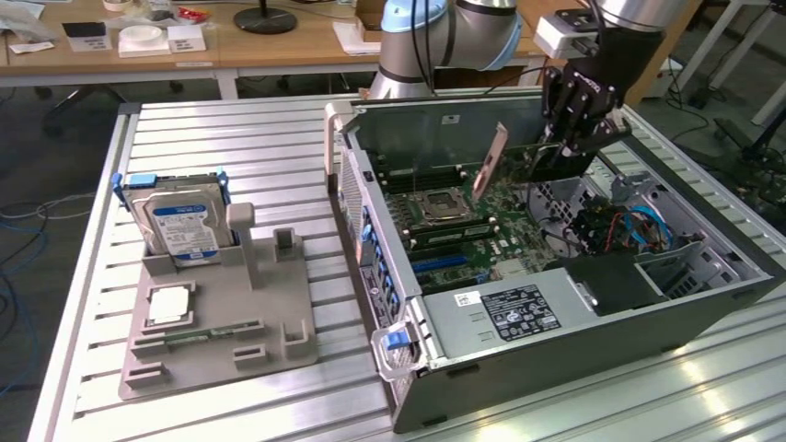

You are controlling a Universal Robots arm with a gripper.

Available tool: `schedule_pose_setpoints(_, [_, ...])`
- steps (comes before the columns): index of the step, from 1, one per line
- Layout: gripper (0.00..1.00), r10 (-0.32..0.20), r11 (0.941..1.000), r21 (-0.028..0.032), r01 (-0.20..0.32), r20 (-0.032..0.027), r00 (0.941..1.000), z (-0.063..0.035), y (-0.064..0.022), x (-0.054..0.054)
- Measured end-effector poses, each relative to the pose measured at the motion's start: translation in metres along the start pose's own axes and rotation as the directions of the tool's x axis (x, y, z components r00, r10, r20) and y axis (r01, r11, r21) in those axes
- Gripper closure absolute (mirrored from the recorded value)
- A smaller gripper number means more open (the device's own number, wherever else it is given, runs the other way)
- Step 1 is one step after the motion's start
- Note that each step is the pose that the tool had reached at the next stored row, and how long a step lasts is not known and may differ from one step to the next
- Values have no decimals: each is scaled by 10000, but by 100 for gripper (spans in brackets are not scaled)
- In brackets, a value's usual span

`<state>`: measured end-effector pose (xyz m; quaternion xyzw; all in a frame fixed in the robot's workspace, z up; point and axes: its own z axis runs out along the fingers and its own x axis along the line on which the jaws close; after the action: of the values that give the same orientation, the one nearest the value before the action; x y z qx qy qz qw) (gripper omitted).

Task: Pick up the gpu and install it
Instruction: 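Insert the gpu into the slot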

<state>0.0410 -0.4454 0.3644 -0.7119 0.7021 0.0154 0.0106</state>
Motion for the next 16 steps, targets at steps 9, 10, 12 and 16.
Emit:
schedule_pose_setpoints(9, [73,0,10000,0,0,-1,10000,75,-1,3])
schedule_pose_setpoints(10, [73,0,10000,0,0,-1,10000,75,-1,3])
schedule_pose_setpoints(12, [73,0,10000,0,0,-1,10000,75,-1,3])
schedule_pose_setpoints(16, [73,-1,10000,1,1,4,10000,97,-1,3])
